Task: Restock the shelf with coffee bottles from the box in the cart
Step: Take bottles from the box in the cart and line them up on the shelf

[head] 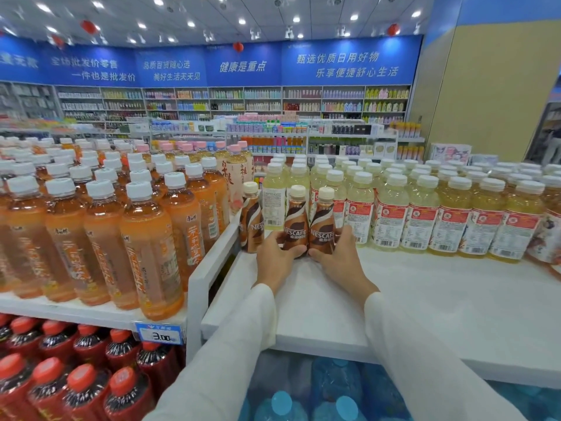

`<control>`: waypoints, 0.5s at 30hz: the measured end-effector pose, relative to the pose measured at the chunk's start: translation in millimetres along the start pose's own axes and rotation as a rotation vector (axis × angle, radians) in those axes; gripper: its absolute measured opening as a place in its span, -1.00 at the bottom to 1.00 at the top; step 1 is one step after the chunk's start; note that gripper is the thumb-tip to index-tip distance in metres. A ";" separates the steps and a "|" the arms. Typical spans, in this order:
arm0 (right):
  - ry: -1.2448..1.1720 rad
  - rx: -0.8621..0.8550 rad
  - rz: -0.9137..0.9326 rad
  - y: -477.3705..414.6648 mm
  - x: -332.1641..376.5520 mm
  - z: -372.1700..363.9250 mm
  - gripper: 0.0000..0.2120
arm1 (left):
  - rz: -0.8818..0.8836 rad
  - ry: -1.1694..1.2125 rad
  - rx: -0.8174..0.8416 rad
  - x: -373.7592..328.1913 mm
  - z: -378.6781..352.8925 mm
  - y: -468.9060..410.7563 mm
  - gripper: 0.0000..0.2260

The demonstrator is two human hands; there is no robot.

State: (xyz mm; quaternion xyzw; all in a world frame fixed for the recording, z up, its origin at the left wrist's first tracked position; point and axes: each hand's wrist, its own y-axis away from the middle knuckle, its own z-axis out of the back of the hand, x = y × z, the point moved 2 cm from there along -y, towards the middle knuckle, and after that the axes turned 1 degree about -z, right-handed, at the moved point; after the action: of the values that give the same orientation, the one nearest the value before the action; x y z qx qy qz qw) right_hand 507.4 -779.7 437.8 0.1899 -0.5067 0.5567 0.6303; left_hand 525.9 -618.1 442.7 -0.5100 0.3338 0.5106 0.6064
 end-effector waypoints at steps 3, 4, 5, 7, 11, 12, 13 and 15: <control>0.008 -0.003 0.017 -0.9 -1.2 -0.8 -0.40 | 0.011 0.021 -0.003 -1.4 -0.6 -0.3 -0.55; 0.006 -0.005 0.021 -1.0 -1.5 -1.2 -0.41 | 0.005 0.021 -0.005 -2.2 -0.6 0.3 -0.55; 0.008 -0.008 0.028 -0.1 -1.3 -1.2 -0.41 | -0.003 0.021 -0.006 -2.8 -0.7 1.1 -0.55; 0.008 -0.019 0.046 1.4 -2.8 -1.8 -0.42 | -0.015 0.013 0.000 -3.1 -0.7 3.6 -0.54; 0.002 -0.025 0.060 2.5 -4.9 -3.5 -0.43 | -0.020 -0.002 -0.081 -10.8 10.2 9.2 -0.51; 0.002 -0.024 0.061 1.8 -5.6 -3.8 -0.43 | -0.036 -0.032 -0.172 -14.1 17.5 8.5 -0.53; 0.007 -0.021 0.061 1.5 -6.4 -3.7 -0.43 | -0.063 -0.063 -0.275 -16.9 25.6 5.9 -0.55; 0.009 -0.014 0.062 0.4 -8.3 -4.1 -0.44 | -0.112 -0.102 -0.422 -20.8 40.1 -2.1 -0.53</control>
State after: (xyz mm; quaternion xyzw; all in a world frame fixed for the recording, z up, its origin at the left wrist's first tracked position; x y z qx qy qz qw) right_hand 509.9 -780.5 428.9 0.1669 -0.5134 0.5734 0.6163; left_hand 517.9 -585.3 472.8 -0.6169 0.1596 0.5596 0.5299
